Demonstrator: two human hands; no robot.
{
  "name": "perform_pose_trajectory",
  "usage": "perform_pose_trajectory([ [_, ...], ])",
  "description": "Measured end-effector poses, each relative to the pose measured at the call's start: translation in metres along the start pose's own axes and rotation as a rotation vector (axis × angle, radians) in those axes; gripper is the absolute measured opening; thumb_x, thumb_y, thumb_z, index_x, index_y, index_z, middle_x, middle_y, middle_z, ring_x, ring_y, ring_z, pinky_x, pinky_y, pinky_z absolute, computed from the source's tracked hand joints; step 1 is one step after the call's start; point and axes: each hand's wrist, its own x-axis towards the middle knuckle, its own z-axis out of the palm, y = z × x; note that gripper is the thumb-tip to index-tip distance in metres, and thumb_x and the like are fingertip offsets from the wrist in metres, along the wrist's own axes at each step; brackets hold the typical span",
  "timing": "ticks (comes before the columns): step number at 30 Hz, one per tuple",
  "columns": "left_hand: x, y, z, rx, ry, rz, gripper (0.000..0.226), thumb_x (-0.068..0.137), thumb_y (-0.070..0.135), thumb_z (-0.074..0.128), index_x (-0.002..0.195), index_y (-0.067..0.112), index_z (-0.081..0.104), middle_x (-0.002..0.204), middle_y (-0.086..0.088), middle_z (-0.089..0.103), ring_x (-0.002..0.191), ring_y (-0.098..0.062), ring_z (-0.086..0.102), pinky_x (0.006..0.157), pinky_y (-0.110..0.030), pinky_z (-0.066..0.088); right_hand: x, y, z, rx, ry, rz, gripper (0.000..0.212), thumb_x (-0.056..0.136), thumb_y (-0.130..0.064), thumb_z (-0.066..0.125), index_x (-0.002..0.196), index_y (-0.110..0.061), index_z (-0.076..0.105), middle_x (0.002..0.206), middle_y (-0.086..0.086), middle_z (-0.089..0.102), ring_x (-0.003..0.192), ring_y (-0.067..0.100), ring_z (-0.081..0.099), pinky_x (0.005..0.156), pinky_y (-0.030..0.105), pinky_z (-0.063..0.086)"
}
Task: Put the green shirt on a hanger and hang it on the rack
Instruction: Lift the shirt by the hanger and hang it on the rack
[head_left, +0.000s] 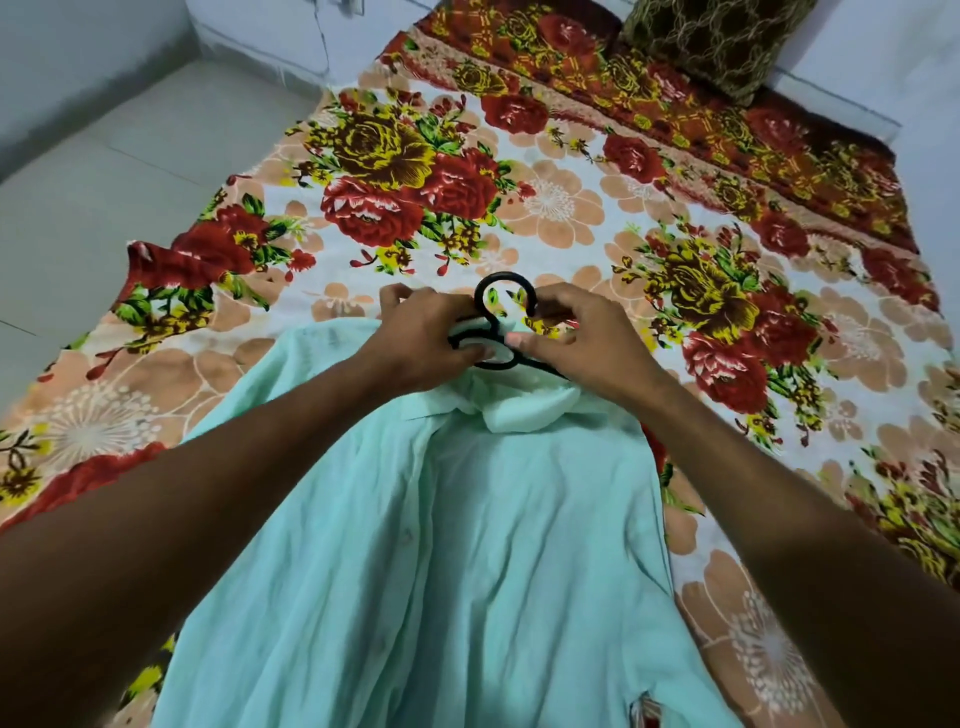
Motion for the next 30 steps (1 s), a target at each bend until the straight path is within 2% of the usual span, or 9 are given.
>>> perform_pose_trajectory([
  [2, 0.003, -0.002, 0.001, -0.075, 0.029, 0.019, 0.021, 0.089, 0.033, 0.073, 0.109, 0.027, 0.075, 0.087, 0.008, 0.071, 0.093, -0.026, 0.065, 0.091, -0.043, 0.03, -0.015, 0.005, 0.004, -0.247, 0.086, 0.004, 0.059, 0.076, -0.044, 0.085, 0.126, -0.019, 0.066, 0.106, -0.002, 0.064, 0.095, 0.015, 0.06, 0.079, 0.03, 0.05],
  [4, 0.005, -0.006, 0.003, -0.157, 0.053, 0.039, 0.022, 0.087, 0.025, 0.075, 0.108, 0.021, 0.078, 0.09, 0.002, 0.077, 0.087, -0.027, 0.069, 0.087, -0.044, 0.046, -0.03, 0.015, 0.013, -0.451, 0.157, 0.039, 0.046, 0.08, -0.031, 0.079, 0.122, -0.018, 0.064, 0.104, 0.001, 0.06, 0.097, 0.022, 0.059, 0.078, 0.036, 0.051],
  [7, 0.007, -0.011, 0.006, -0.247, 0.073, 0.044, 0.022, 0.085, 0.012, 0.08, 0.106, 0.012, 0.08, 0.093, -0.006, 0.079, 0.078, -0.023, 0.07, 0.067, -0.03, 0.048, -0.045, 0.017, 0.033, -0.147, 0.471, 0.151, 0.025, 0.084, -0.013, 0.071, 0.109, -0.015, 0.067, 0.093, 0.002, 0.06, 0.085, 0.023, 0.06, 0.073, 0.042, 0.054],
  [9, 0.007, -0.012, 0.01, -0.254, 0.095, 0.055, 0.02, 0.085, 0.011, 0.08, 0.105, 0.01, 0.08, 0.093, -0.007, 0.079, 0.076, -0.02, 0.068, 0.065, -0.025, 0.043, -0.056, 0.012, 0.041, 0.065, 0.585, 0.045, 0.028, 0.088, -0.019, 0.073, 0.114, -0.014, 0.064, 0.104, 0.003, 0.058, 0.089, 0.018, 0.061, 0.077, 0.037, 0.057],
  [13, 0.007, -0.011, 0.011, -0.261, 0.106, 0.069, 0.02, 0.086, 0.01, 0.079, 0.105, 0.007, 0.079, 0.092, -0.009, 0.078, 0.074, -0.019, 0.066, 0.064, -0.025, 0.045, -0.067, 0.019, 0.031, -0.569, 0.257, -0.387, 0.048, 0.081, -0.039, 0.078, 0.124, -0.021, 0.065, 0.129, 0.001, 0.059, 0.122, 0.026, 0.048, 0.098, 0.04, 0.038],
  [16, 0.006, -0.012, 0.012, -0.255, 0.112, 0.079, 0.019, 0.086, 0.011, 0.079, 0.104, 0.007, 0.079, 0.091, -0.01, 0.078, 0.076, -0.026, 0.069, 0.067, -0.039, 0.052, -0.058, 0.03, 0.031, -0.893, 0.004, -0.415, 0.048, 0.075, -0.034, 0.085, 0.119, -0.026, 0.068, 0.122, -0.007, 0.066, 0.13, 0.027, 0.045, 0.099, 0.048, 0.026],
  [20, 0.003, -0.014, 0.012, -0.264, 0.114, 0.089, 0.017, 0.087, 0.013, 0.078, 0.103, 0.008, 0.079, 0.09, -0.01, 0.078, 0.076, -0.028, 0.069, 0.067, -0.041, 0.051, -0.05, 0.028, 0.036, -0.728, 0.184, -0.433, 0.014, 0.082, -0.032, 0.079, 0.093, -0.025, 0.074, 0.091, -0.011, 0.071, 0.109, 0.025, 0.055, 0.097, 0.045, 0.024],
  [26, 0.003, -0.015, 0.009, -0.287, 0.076, 0.092, 0.021, 0.087, 0.014, 0.078, 0.108, 0.01, 0.079, 0.097, -0.007, 0.079, 0.082, -0.023, 0.071, 0.072, -0.036, 0.053, -0.049, 0.027, 0.04, -0.747, 0.134, -0.349, 0.022, 0.095, -0.045, 0.062, 0.103, -0.03, 0.075, 0.097, -0.012, 0.074, 0.113, 0.023, 0.054, 0.102, 0.049, 0.021],
  [30, 0.0, -0.014, 0.006, -0.287, 0.069, 0.104, 0.022, 0.088, 0.013, 0.078, 0.109, 0.009, 0.079, 0.096, -0.006, 0.078, 0.078, -0.019, 0.068, 0.067, -0.027, 0.047, -0.052, 0.026, 0.044, -0.524, 0.316, -0.365, 0.017, 0.098, -0.041, 0.062, 0.099, -0.03, 0.074, 0.103, -0.015, 0.071, 0.117, 0.019, 0.053, 0.102, 0.047, 0.024],
])
